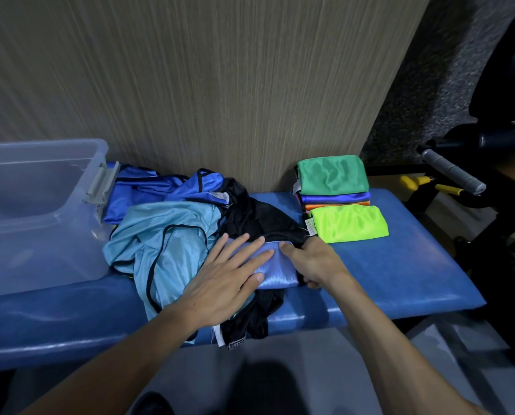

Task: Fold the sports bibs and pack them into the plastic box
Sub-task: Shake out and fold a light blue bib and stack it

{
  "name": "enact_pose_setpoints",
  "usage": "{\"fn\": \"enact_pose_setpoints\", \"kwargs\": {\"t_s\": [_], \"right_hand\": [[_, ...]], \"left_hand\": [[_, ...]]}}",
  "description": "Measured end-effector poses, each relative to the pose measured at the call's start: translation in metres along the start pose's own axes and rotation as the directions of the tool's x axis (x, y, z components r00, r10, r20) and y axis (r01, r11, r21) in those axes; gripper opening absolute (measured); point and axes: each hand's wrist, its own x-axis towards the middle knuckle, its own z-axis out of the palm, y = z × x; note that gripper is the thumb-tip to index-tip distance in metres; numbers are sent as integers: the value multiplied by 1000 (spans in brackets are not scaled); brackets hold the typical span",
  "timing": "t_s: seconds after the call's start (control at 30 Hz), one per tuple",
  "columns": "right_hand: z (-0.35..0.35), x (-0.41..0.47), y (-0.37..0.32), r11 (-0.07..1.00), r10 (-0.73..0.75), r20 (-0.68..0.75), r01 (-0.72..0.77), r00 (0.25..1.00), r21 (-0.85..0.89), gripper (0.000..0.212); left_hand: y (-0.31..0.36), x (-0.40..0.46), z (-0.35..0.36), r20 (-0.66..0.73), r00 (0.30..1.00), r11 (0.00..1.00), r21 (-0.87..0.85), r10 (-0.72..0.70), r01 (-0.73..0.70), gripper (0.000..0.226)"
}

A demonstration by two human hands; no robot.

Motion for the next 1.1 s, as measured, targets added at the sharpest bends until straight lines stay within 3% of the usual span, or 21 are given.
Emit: {"fn": "enact_pose_setpoints", "kwargs": {"t_s": [0.13, 0.33, 0.47, 0.57, 0.7, 0.93, 1.1], "right_hand": [[-2, 0, -1, 1000, -1, 54, 2, 999, -25, 56], [1, -13, -12, 994, -71, -23, 69, 997, -86, 49], [3, -21, -15, 978, -93, 33, 85, 995, 193, 46], [3, -16, -15, 877, -3, 144, -67, 990, 476, 55], [4, -7, -12, 766, 72, 210, -189, 975, 614, 70], [8, -4, -14, 816, 63, 190, -160, 980, 555, 55], [15, -2, -15, 860, 0, 41, -21, 999, 510, 34]], "left_hand": [[0, 0, 1, -8, 1000, 1000, 0, 2, -2, 51], [-1, 1, 3, -42, 999, 997, -73, -8, 5, 52], [-3, 1, 2, -76, 996, 983, -181, -47, 32, 52], [-2, 1, 1, -69, 996, 983, -180, -49, 36, 53], [-2, 1, 0, -42, 998, 984, -173, -47, 39, 54], [0, 0, -1, -34, 999, 993, -121, -21, 17, 54], [2, -1, -4, -40, 999, 991, -129, -27, 21, 58]]}}
